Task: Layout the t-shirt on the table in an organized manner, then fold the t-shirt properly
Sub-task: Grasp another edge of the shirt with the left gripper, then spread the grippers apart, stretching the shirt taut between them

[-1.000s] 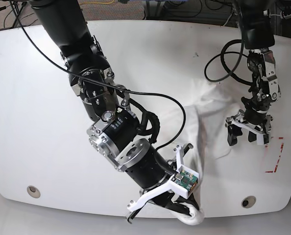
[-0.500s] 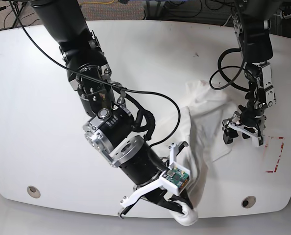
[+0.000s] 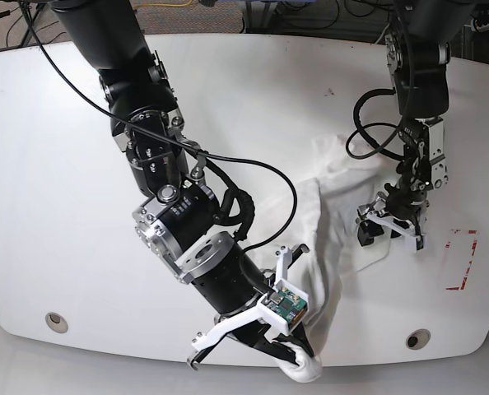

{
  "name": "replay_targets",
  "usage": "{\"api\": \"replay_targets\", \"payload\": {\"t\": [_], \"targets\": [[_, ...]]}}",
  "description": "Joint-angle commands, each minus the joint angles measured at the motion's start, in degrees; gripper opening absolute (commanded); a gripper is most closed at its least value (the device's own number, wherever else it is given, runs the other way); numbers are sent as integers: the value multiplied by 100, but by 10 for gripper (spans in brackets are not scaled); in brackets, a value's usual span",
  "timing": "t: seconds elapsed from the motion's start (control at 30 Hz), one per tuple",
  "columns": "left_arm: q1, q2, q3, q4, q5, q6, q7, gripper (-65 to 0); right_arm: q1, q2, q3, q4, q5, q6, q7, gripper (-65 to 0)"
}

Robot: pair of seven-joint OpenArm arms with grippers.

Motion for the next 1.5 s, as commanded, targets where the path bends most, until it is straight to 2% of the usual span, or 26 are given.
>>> {"api": "replay_targets", "payload": {"t": [0.0, 0.2, 0.3, 0.53, 0.73, 0.8, 0.9, 1.03, 1.23, 1.47], "targets": [[-93, -11, 318, -60, -1, -6, 226, -328, 171, -32, 30, 98, 3, -72, 171, -644], [-111, -11, 599, -25, -36, -6, 226, -567, 162, -32, 127, 98, 3, -72, 171, -644], [-111, -11, 599, -16, -36, -6, 217, -650, 162, -32, 206, 89, 12, -72, 171, -644], [-93, -38, 406, 204, -36, 3, 199, -650, 145, -32, 576, 89, 12, -72, 171, -644], [258, -55, -165, 1206, -1, 12, 296, -650, -40, -23, 1296, 80, 12, -72, 171, -644], [346, -169, -236, 1575, -1, 12, 446, -650, -93, 4, 1481, 80, 3, -72, 171, -644], [478, -336, -403, 2129, -36, 12, 797, -650, -146, 215, 1727, 72, 12, -72, 171, -644], [584, -336, -746, 2833, -36, 12, 1114, -650, -128, 390, 1912, 54, 20, -72, 171, -644], [663, -354, -1185, 3852, -36, 12, 1553, -650, 101, 470, 2132, -113, 20, -72, 189, -644], [364, -363, -1678, 4837, -27, 12, 2019, -650, 575, 645, 2132, -588, 20, -72, 197, -644]]}}
